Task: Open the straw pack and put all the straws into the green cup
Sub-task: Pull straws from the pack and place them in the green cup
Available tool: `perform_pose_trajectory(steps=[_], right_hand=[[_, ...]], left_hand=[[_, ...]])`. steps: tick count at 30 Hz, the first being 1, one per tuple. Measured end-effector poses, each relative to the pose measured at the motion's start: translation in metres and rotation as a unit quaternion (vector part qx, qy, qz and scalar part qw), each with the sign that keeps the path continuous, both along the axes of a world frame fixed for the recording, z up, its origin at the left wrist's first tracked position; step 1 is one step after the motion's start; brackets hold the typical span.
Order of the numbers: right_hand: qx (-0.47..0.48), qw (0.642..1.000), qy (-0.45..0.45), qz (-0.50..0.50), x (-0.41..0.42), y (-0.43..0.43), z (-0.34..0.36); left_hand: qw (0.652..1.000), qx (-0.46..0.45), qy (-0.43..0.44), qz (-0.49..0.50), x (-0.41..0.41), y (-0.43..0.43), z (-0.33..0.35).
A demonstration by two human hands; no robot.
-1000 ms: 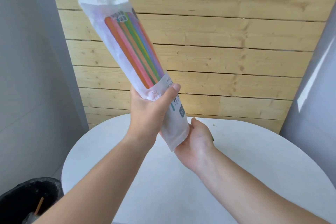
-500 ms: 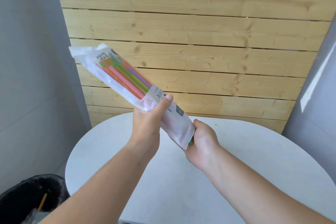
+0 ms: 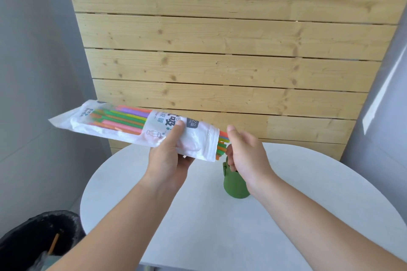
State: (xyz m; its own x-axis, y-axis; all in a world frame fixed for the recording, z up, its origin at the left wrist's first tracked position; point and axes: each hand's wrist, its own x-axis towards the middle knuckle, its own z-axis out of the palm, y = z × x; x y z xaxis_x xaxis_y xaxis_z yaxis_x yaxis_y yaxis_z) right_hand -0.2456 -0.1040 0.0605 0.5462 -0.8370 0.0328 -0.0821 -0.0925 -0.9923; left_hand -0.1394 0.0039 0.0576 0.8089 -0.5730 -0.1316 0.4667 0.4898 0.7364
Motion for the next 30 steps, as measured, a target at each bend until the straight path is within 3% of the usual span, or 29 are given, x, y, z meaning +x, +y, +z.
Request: perform_pose_trajectory(steps=[9,14,18,22,26,30], right_hand=[[-0.054,0.998,-0.042,0.009,0.0,-0.015,-0.01],[-0.018,0.997,-0.079,-0.016,-0.005,-0.025,-0.005],[-0.025,0.999,-0.04,0.009,-0.007,-0.022,-0.007],[-0.052,0.997,-0.055,0.031,-0.005,-0.022,-0.011],[0.001,0.997,-0.081,0.004,-0.014,-0.033,-0.001],[0.043,0.995,-0.083,0.038,-0.019,-0.031,-0.002]], left_hand=[[0.998,-0.007,0.063,-0.015,-0.009,0.001,-0.001],[0.997,-0.028,0.077,-0.002,-0.005,0.005,-0.001],[0.997,-0.025,0.074,-0.002,-0.008,0.003,-0.003],[0.997,-0.02,0.078,-0.003,-0.011,0.002,-0.005],[0.996,-0.028,0.08,0.007,-0.002,0.005,-0.005],[0.996,-0.025,0.085,0.003,-0.004,0.003,-0.01]])
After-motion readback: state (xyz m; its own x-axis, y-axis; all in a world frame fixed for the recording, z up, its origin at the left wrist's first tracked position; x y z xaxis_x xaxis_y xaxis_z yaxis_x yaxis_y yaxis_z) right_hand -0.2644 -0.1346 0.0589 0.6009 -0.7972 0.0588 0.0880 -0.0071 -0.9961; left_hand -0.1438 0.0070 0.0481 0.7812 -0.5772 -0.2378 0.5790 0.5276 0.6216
